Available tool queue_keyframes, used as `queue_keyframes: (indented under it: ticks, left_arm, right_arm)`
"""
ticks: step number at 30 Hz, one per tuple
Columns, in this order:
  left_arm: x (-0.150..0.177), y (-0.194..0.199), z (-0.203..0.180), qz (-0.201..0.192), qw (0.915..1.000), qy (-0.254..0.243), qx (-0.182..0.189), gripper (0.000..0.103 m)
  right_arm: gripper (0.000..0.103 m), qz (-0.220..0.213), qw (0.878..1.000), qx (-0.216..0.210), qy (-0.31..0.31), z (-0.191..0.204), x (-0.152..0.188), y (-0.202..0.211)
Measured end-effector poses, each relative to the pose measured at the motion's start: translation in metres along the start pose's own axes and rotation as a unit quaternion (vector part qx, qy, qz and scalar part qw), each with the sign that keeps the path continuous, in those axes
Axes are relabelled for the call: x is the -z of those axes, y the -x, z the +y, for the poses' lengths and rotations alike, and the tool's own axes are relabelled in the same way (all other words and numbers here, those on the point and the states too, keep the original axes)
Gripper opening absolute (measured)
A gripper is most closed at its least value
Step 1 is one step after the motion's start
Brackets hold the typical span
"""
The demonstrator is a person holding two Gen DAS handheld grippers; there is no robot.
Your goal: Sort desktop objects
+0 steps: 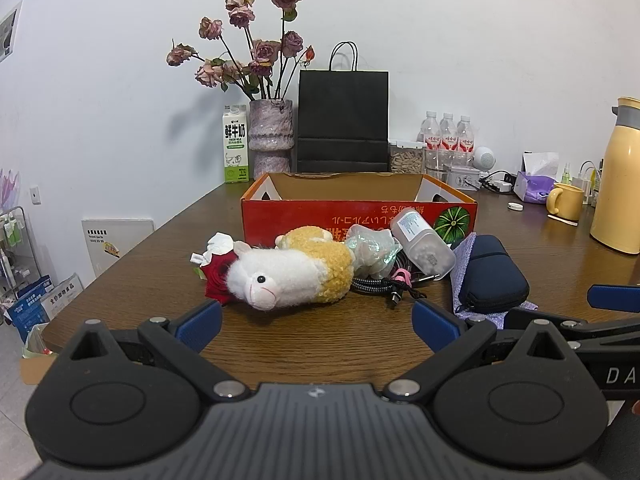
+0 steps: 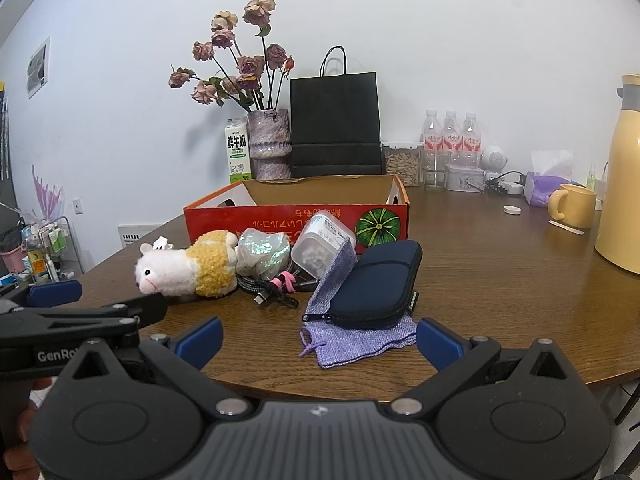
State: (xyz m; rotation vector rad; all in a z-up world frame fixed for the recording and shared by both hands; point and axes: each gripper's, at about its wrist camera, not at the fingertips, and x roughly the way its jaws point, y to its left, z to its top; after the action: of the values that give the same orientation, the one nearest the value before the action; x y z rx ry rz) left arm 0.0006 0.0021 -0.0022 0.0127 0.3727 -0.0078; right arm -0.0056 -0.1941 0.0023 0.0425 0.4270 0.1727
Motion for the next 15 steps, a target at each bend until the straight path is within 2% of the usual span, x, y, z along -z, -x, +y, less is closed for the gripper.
queue_keyframes:
  ticks: [15]
  left_arm:
    - [0.0003,0.0003,-0.0003,0.0,1.0,0.0,0.0,0.103]
  right_arm:
    - [0.103,-0.001,1.0,0.001,0.0,0.0001,0.0006,0.0002]
